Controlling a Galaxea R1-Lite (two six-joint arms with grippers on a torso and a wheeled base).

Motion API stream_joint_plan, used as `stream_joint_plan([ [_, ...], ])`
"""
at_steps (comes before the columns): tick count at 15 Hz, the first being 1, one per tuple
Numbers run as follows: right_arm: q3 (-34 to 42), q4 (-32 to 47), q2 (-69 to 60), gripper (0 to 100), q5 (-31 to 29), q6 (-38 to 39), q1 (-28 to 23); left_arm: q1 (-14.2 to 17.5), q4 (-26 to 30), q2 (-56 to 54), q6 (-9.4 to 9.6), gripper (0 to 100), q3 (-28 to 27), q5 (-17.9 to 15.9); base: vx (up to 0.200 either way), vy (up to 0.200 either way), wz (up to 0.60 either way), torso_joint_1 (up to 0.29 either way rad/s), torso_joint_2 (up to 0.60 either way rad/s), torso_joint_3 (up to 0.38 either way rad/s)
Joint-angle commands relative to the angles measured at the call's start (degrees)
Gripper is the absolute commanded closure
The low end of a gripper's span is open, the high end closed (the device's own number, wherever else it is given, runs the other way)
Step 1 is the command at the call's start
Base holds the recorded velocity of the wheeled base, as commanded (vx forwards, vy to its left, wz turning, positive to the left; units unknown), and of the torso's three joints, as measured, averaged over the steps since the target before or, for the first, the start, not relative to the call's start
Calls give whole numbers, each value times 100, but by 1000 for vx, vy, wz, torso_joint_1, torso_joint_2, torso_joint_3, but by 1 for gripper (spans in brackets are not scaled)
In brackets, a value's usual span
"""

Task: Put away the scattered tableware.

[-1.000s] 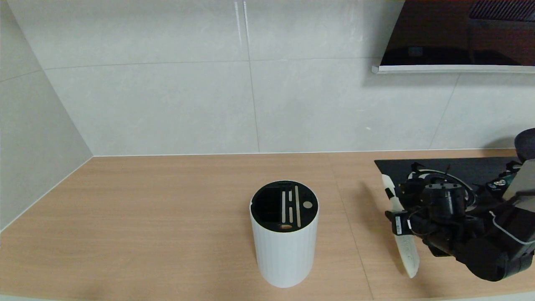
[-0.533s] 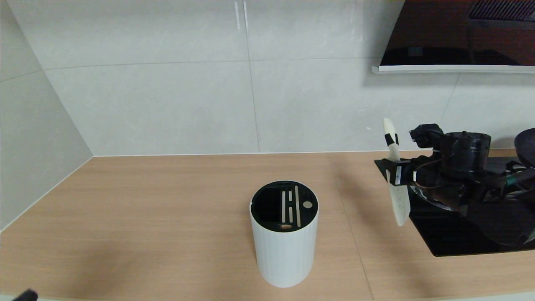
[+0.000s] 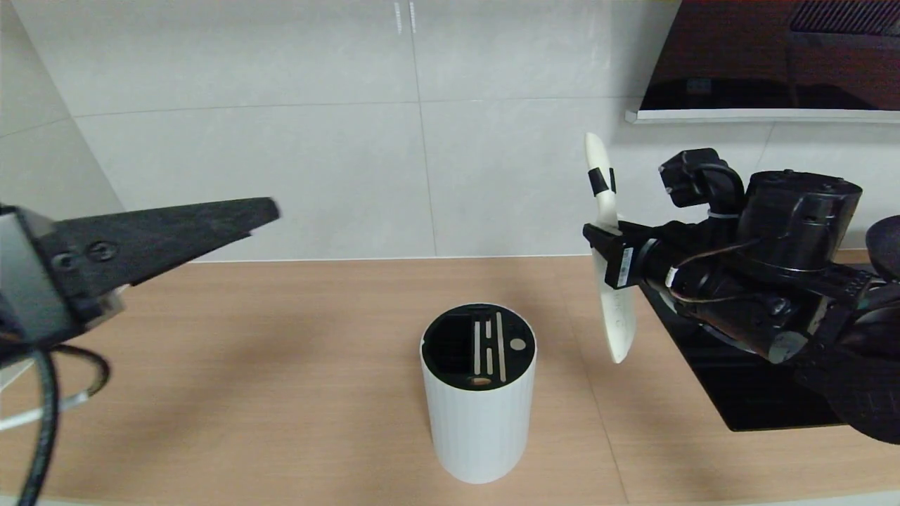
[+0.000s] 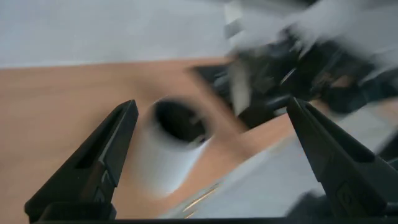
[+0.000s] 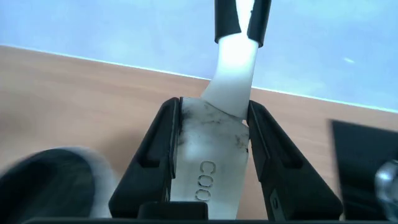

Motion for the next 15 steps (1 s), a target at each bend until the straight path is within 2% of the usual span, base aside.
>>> stream_joint_plan([
  [1, 207, 2, -377, 100, -16, -1, 536, -636, -526, 1200, -293, 0, -20, 71, 0, 0, 0, 0, 0, 0],
  [3, 330, 2, -429, 100, -34, -1, 914, -909, -781, 1473, -601, 0, 121, 89, 0, 0, 0, 0, 0, 0],
  [6, 567, 2, -403, 100, -34, -1, 1556, -979, -1510, 1736, -680, 0, 376, 98, 0, 0, 0, 0, 0, 0],
  [8, 620, 2, -377, 100, -25, -1, 1802, -1234, -2064, 1895, -944, 0, 525, 168, 0, 0, 0, 0, 0, 0],
  [9, 646, 2, -359, 100, -25, 8, 1925, -1304, -2310, 2026, -1005, 0, 552, 274, 0, 0, 0, 0, 0, 0],
  [12, 699, 2, -280, 100, -25, 17, 2180, -1524, -2767, 2483, -979, 0, 587, 854, 0, 0, 0, 0, 0, 0],
  [15, 734, -7, -271, 100, -16, 43, 2400, -1568, -2978, 2571, -979, 0, 587, 924, 0, 0, 0, 0, 0, 0],
])
